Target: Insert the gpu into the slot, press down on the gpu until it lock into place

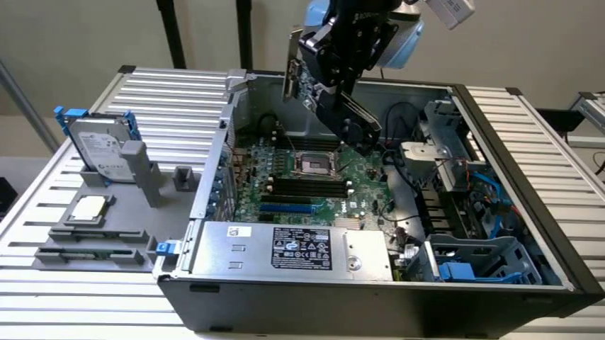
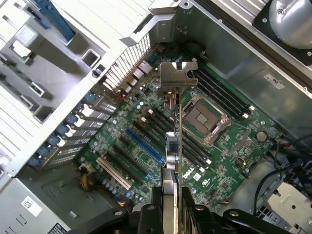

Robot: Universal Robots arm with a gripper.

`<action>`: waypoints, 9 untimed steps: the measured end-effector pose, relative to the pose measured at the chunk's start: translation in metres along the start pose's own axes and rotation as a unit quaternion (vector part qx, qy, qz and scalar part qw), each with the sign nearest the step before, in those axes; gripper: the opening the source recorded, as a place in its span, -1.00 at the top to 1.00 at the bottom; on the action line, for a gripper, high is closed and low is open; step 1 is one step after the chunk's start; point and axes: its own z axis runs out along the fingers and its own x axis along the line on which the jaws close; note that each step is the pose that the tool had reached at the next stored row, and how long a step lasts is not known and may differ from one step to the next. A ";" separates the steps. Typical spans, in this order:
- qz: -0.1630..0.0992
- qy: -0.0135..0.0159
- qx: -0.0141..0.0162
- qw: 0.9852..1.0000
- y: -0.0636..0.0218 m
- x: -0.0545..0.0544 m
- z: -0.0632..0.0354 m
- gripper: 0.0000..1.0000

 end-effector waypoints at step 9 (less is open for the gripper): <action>-0.080 -0.010 0.014 0.997 0.0001 0.000 0.0029 0.47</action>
